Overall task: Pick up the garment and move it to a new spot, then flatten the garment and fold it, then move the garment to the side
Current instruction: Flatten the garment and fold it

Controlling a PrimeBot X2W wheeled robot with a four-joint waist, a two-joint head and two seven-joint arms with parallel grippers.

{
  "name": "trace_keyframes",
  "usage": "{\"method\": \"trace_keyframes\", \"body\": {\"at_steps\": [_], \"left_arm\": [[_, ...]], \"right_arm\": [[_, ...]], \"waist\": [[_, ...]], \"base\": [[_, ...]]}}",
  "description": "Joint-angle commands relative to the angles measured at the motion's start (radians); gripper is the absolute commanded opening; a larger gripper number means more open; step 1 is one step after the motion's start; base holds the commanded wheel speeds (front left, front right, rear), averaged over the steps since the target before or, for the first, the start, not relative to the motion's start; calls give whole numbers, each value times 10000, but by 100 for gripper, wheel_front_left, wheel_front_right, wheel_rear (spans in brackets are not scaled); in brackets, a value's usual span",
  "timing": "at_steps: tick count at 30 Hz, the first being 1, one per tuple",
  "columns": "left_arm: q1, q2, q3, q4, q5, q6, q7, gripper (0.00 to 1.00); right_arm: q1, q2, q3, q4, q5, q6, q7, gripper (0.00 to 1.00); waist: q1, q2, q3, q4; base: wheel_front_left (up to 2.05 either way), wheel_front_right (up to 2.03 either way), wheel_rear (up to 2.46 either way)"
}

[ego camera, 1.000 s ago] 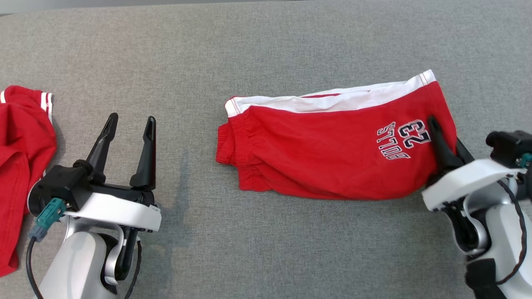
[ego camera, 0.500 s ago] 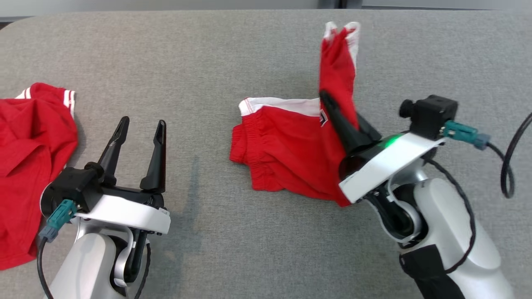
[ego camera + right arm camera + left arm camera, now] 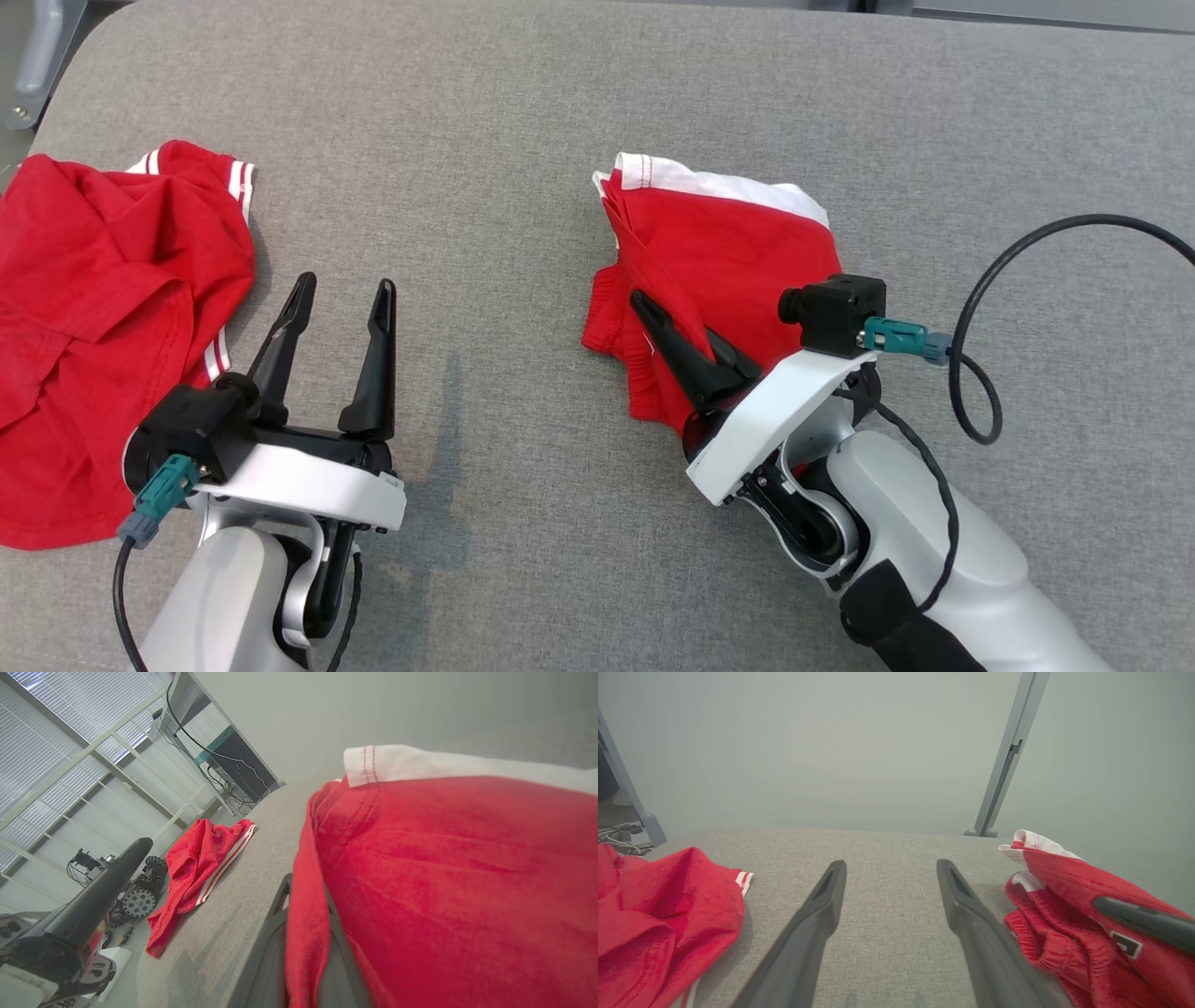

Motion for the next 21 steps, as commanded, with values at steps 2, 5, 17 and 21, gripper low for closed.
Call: {"method": "trace_keyframes", "body": {"at_steps": [2,5,17,21], "left_arm": [[-112,3,33,64,-49,-16,-75,100],[-159,-16,41,146,-38,-21,-112,100],[-70,76,163,170,65,62,-213,100],[56,177,232,90,64,138,-216,100]], "right_arm": [[-265,-67,208,312,173,10,-278,0],[-482,-60,507,481,317,10,-581,65],[-700,-381,-269,-157,-1006,9,-1948,100],[-166,-721,-1724,-576,-2239,9,-2025,100]], "waist": [[0,0,29,44],[0,0,30,30],[0,0,-198,-400],[0,0,-300,-583]], "base": [[0,0,0],[0,0,0],[0,0,0],[0,0,0]]}}
